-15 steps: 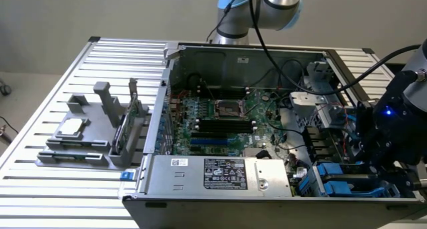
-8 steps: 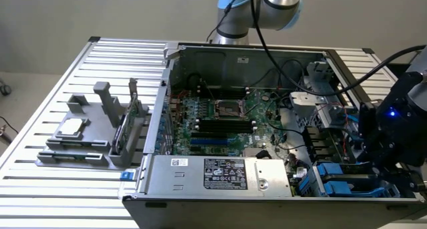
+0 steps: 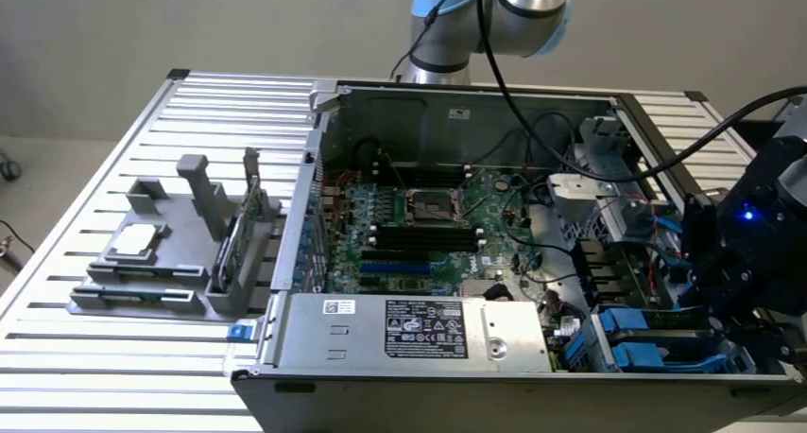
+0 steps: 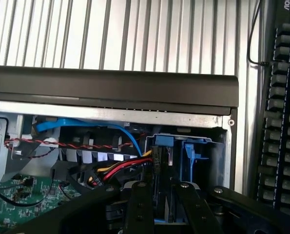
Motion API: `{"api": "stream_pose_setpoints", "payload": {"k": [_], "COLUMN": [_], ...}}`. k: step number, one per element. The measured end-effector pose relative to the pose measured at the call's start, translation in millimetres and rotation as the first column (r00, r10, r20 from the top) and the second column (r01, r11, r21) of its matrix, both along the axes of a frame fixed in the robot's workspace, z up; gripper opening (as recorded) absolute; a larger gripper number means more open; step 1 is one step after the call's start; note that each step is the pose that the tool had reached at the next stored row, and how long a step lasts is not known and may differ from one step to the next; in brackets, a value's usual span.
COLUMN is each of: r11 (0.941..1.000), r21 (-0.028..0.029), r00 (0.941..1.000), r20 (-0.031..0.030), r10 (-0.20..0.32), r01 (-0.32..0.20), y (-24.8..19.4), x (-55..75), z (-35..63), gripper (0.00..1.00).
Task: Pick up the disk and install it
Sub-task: 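Insert the first disk wire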
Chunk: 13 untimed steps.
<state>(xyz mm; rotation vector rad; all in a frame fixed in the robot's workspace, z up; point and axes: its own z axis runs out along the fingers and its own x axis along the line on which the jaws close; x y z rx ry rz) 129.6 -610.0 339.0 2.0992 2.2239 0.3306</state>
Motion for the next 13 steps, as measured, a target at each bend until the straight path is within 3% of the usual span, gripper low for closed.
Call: {"api": "stream_pose_setpoints", "payload": {"k": [7, 9, 10, 13], "r11": [1.0, 1.0, 1.0, 1.0], "r21": [0.0, 0.0002, 0.0, 0.0001], "r00": [1.0, 1.0, 1.0, 1.0], "r20": [0.0, -0.0001, 0.0, 0.0001], "r10": [0.0, 0.0, 0.0, 0.0], "r01": [0.0, 0.0, 0.0, 0.0], "y": [0.0, 0.0, 0.0, -0.1], "x": [0.4, 0.4, 0.4, 0.2], "z": [0.0, 0.0, 0.0, 0.3], "gripper": [0.25, 0.23, 0.17, 0.16]}}
